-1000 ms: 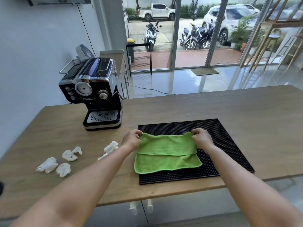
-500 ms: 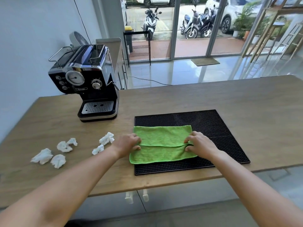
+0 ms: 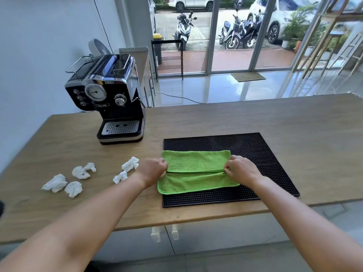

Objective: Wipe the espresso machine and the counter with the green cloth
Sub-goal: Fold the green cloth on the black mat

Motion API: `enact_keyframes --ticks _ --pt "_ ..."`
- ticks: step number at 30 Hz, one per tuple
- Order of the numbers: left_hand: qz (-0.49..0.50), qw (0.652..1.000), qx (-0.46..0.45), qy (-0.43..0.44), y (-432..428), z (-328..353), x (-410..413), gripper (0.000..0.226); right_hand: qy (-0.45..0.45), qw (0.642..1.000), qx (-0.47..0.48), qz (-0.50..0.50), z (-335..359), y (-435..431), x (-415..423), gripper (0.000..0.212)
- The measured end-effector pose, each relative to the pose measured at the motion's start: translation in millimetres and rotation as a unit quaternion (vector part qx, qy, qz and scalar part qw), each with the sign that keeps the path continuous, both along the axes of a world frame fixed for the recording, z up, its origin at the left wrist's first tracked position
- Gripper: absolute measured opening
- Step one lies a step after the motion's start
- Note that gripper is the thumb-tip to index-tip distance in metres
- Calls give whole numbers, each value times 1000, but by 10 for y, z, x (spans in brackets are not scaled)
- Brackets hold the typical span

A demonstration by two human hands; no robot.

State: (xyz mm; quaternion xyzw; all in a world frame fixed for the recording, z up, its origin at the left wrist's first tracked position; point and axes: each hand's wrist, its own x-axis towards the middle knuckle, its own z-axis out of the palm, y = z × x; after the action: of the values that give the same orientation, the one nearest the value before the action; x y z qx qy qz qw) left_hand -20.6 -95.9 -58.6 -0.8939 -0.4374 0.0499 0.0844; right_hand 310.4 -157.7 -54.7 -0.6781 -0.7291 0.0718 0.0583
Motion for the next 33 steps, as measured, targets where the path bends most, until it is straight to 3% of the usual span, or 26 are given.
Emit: enact_keyframes --ticks 7,11,13,17,20,22,25,28,33 --pt "17 999 17 -48 -43 235 -6 20 9 997 75 10 181 -34 124 17" --pt "-50 998 -37 -32 -199 289 -105 24 -25 998 -15 57 254 -183 146 15" --pt "-38 996 -82 -11 -228 240 -100 32 -37 995 -80 51 223 -204 127 16" --pt "117 977 -108 -144 -60 152 30 31 152 981 -46 -115 106 8 111 33" --pt "254 938 -141 -190 153 80 99 45 187 953 -62 -230 -16 221 123 49" --pt "300 918 -184 -181 262 51 121 47 204 943 -72 -255 -71 296 108 43" --pt "335 889 -216 -228 398 -4 142 29 255 925 -65 -274 -65 353 77 32" --pt "338 880 -221 -248 480 -17 154 7 263 923 -80 -270 -51 413 45 17" --pt "309 875 -237 -287 580 68 135 5 288 926 -60 -237 18 462 74 15"
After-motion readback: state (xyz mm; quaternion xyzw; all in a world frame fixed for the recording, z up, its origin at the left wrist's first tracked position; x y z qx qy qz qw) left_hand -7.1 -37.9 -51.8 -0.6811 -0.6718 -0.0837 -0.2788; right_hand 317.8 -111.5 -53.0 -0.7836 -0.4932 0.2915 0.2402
